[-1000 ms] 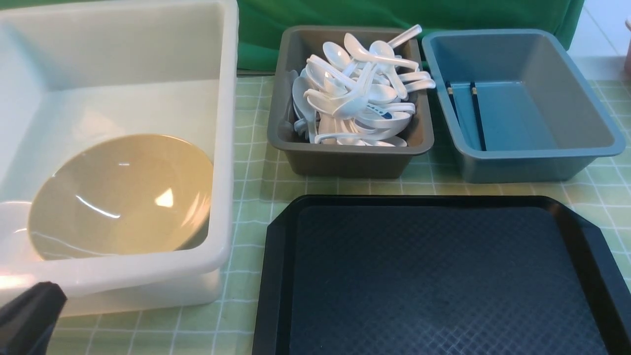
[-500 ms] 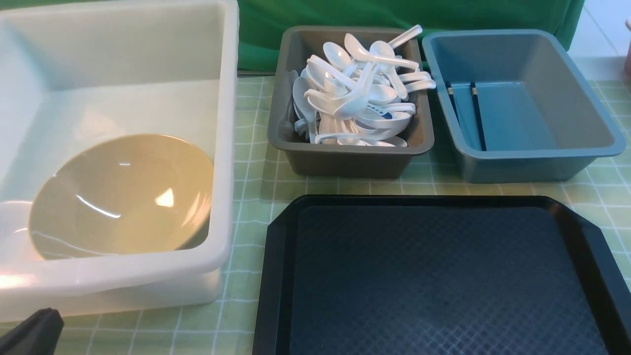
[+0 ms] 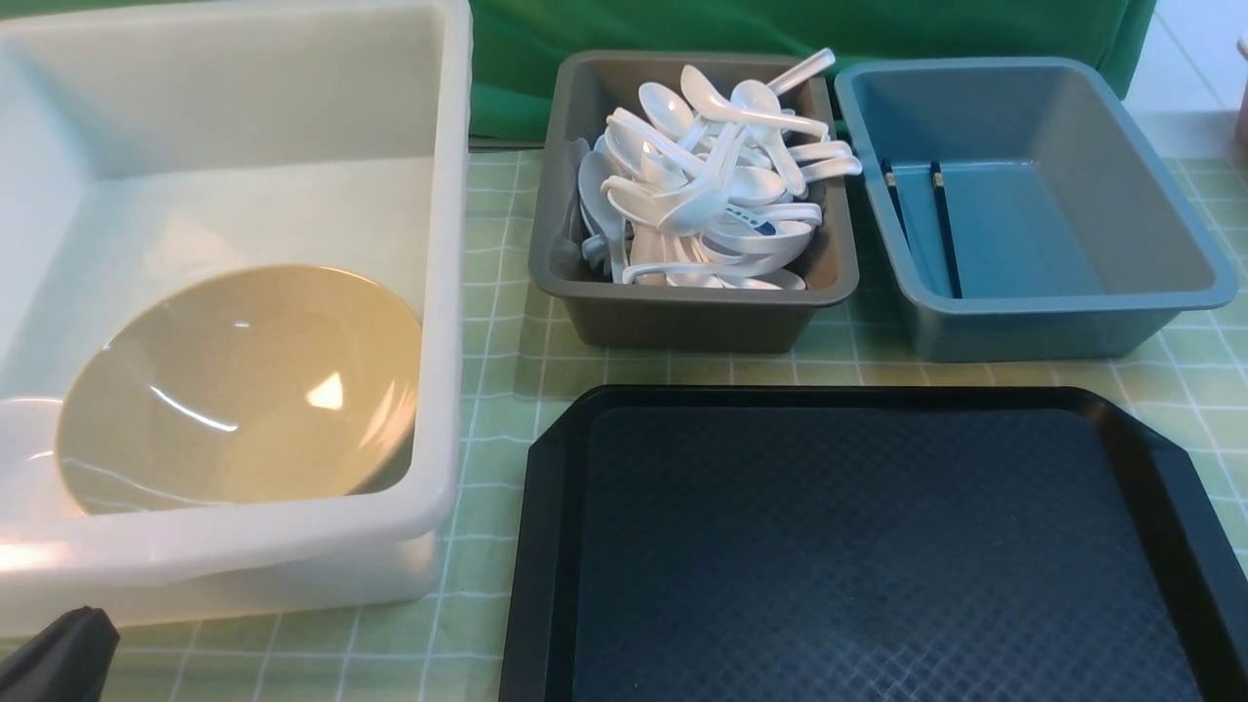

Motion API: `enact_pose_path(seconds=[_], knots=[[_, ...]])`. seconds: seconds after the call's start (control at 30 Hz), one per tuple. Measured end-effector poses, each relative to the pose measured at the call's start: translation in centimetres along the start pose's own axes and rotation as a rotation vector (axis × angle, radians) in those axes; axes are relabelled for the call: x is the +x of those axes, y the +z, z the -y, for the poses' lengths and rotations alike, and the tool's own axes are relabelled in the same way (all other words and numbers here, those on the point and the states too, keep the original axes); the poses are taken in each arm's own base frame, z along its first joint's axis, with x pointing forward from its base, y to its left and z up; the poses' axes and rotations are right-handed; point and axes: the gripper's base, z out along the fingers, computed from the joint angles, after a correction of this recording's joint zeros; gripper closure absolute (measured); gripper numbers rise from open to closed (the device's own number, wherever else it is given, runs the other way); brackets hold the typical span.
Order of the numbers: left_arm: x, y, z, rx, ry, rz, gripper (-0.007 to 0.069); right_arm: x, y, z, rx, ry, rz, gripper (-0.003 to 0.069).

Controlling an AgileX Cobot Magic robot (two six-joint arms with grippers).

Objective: On green table put chopsticks spoon bowls plates into blue grey white boxes.

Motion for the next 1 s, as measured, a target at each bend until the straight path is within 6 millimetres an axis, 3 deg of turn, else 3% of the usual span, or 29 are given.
enact_pose_path(seconds=[0.5, 0.67, 0.8, 1.0], knots=[[0.0, 0.0, 0.0, 0.0, -0.002, 0.0, 0.0626, 0.0, 0.0, 0.0, 0.005, -0.001, -0.001, 0.0601], [0.0, 0.0, 0.0, 0.0, -0.002, 0.0, 0.0626, 0.3, 0.1, 0.7, 0.156, -0.015, -0.026, 0.0595], [0.0, 0.0, 0.0, 0.0, -0.002, 0.0, 0.0626, 1.1, 0.5, 1.5, 0.3, -0.009, -0.058, 0.0591], [0.0, 0.0, 0.0, 0.0, -0.002, 0.0, 0.0626, 4.5, 1.8, 2.4, 0.459, 0.081, -0.149, 0.0582]])
